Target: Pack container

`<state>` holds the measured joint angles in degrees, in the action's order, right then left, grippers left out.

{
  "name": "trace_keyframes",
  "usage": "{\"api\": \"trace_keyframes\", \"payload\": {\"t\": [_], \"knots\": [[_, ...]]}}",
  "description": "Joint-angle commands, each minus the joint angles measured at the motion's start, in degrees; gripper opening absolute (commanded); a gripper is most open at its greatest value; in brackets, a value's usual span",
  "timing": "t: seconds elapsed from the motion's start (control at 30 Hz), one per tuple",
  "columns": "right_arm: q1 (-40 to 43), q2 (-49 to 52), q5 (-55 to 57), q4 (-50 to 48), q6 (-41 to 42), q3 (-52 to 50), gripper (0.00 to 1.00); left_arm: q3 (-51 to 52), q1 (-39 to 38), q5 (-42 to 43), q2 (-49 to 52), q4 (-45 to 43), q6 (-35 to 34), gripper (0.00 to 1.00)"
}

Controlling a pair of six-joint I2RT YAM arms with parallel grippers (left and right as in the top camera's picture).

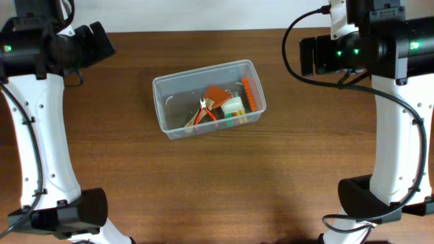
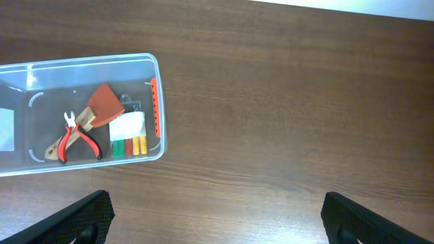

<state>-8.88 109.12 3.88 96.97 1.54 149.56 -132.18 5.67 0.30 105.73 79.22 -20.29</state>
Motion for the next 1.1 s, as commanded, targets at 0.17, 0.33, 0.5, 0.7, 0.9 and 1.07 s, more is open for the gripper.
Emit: {"api": "trace_keyframes", "payload": {"t": [0.17, 0.33, 0.5, 0.7, 0.9, 1.07], "knots": [[-0.4, -0.7, 1.1, 0.3, 0.7, -0.1, 0.99, 0.3, 0.1, 4.5, -0.5, -0.1, -2.8, 0.99], [-0.4, -0.7, 1.1, 0.3, 0.7, -0.1, 0.99, 0.3, 0.1, 4.5, -0.5, -0.1, -2.8, 0.99], [-0.4, -0.7, 1.1, 0.3, 0.7, -0.1, 0.99, 0.3, 0.1, 4.5, -0.5, -0.2, -2.8, 0.99], [-0.4, -0.7, 1.1, 0.3, 0.7, -0.1, 0.99, 0.3, 0.1, 3.0, -1.0, -0.1, -2.8, 0.99], [-0.4, -0.7, 1.1, 0.3, 0.7, -0.1, 0.99, 0.7, 0.1, -3.9, -12.3, 2.9, -2.8, 0.99], [-0.4, -0.7, 1.1, 0.3, 0.7, -0.1, 0.99, 5.0, 0.1, -6.8, -25.7, 2.8, -2.8, 0.99]]}}
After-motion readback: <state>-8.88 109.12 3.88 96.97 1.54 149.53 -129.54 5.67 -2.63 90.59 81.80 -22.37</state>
